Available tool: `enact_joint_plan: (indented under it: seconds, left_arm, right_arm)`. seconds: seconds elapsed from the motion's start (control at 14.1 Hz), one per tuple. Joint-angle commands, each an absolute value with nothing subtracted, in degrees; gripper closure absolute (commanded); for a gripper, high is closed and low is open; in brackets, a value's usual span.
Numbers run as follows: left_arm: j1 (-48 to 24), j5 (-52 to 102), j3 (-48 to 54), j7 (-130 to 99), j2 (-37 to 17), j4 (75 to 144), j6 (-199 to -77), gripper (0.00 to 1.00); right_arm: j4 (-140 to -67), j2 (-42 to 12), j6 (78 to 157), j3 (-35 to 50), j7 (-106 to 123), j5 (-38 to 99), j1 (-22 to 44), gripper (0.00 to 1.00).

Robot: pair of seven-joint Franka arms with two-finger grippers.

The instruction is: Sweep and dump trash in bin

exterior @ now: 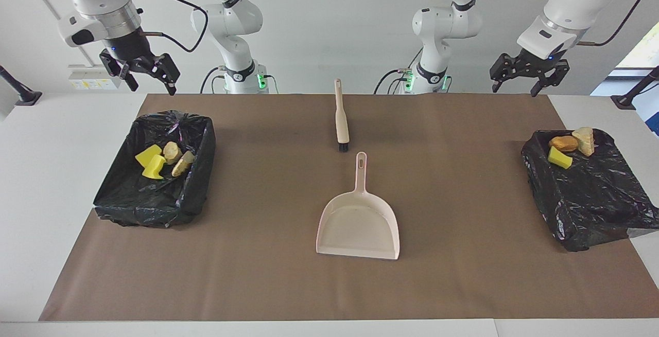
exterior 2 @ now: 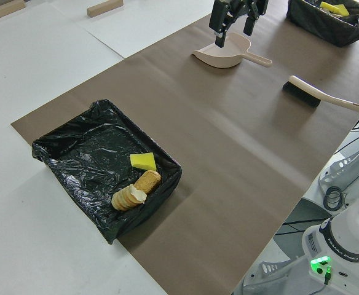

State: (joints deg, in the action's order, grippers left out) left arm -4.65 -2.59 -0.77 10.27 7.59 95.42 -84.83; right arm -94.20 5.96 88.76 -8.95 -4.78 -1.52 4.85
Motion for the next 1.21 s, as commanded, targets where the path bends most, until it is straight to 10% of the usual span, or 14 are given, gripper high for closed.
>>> enact_joint_plan:
  seconds: [0.0, 1.14]
  left_arm:
    - [-4.3, -4.1, -0.1, 11.4, 0.5, 83.9, -76.3, 0.0]
    - [-4.4, -3.0, -0.2, 5.2, 3.9, 88.3, -81.4, 0.0]
  right_arm:
    - [-93.9, 6.2, 87.7, -8.5, -4.0, -1.3, 4.1, 0.0]
    - [-93.9, 6.2, 87.7, -8.5, -4.0, -1.3, 4.1, 0.0]
